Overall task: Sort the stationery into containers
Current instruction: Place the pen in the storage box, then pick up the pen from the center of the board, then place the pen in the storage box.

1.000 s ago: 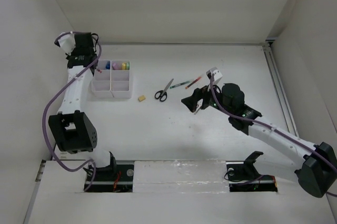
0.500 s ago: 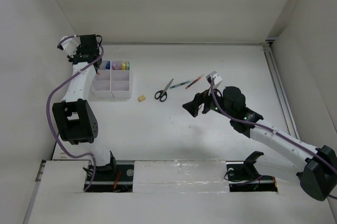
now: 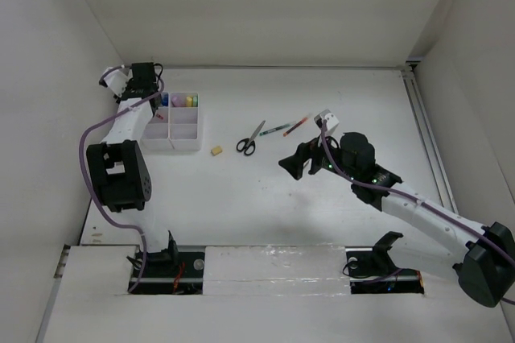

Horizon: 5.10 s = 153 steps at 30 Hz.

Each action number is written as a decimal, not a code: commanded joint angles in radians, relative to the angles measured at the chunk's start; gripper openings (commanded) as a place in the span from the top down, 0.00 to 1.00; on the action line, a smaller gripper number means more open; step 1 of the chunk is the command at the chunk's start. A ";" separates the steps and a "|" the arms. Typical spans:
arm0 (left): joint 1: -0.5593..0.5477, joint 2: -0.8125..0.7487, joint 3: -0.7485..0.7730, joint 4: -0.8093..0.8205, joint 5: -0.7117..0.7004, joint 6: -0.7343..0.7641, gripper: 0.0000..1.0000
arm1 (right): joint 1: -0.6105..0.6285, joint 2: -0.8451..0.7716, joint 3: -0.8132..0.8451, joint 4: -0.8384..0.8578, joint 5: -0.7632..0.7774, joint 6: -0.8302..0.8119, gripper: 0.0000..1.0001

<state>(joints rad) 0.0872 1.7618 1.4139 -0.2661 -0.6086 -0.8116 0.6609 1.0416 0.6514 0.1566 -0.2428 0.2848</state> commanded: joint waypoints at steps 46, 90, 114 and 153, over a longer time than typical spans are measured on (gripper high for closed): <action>-0.043 -0.484 0.036 -0.131 0.533 0.275 0.00 | -0.118 1.012 0.962 -0.735 0.659 0.583 0.27; -0.043 -0.521 -0.018 -0.021 0.872 0.284 0.00 | -0.155 0.973 0.852 -0.836 0.744 0.621 1.00; -0.043 -0.458 -0.279 0.423 1.617 0.131 0.00 | 0.098 0.702 0.884 -0.042 -0.142 -0.009 1.00; 0.075 -0.257 0.149 -0.065 0.282 0.312 1.00 | -0.001 0.339 0.343 -0.003 -0.013 0.033 0.00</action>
<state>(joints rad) 0.1650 1.4975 1.5326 -0.2710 -0.1146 -0.5156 0.6678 1.4166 1.0080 0.1028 -0.2584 0.3458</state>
